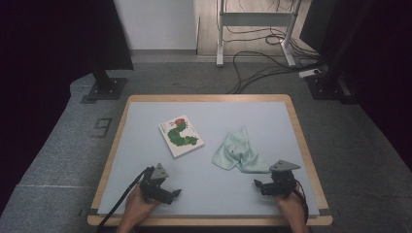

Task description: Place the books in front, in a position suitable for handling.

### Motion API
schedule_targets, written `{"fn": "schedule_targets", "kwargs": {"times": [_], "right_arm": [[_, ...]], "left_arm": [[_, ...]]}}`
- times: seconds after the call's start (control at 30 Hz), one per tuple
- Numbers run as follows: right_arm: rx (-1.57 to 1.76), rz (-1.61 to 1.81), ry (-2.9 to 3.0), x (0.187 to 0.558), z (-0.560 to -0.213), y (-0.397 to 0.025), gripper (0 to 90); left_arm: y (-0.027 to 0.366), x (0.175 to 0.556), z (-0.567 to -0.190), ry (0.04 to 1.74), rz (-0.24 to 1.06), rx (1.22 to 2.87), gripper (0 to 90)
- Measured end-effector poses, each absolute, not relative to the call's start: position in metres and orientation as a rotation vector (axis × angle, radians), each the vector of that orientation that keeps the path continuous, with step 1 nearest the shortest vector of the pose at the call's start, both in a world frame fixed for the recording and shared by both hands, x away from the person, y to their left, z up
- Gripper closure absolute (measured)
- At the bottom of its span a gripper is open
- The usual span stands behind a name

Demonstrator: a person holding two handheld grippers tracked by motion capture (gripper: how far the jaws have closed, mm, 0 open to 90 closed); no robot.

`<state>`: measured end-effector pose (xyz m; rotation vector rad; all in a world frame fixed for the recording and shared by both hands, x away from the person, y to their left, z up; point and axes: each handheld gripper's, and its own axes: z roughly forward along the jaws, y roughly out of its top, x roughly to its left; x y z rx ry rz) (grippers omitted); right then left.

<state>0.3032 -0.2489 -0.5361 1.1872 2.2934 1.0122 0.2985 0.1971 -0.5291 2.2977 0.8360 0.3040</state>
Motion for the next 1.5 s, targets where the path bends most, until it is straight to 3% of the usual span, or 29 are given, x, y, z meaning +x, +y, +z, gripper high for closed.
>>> {"fn": "schedule_targets", "kwargs": {"times": [0.93,1.5], "right_arm": [[1.231,1.005,2.292,0.305,-0.533,-0.248,10.6],[1.156,1.027,2.282,0.329,-0.505,-0.234,0.0]], "left_arm": [[0.197,0.299,-0.529,0.836,0.304,2.298,0.0],[0.197,0.299,-0.529,0.836,0.304,2.297,0.0]]}}
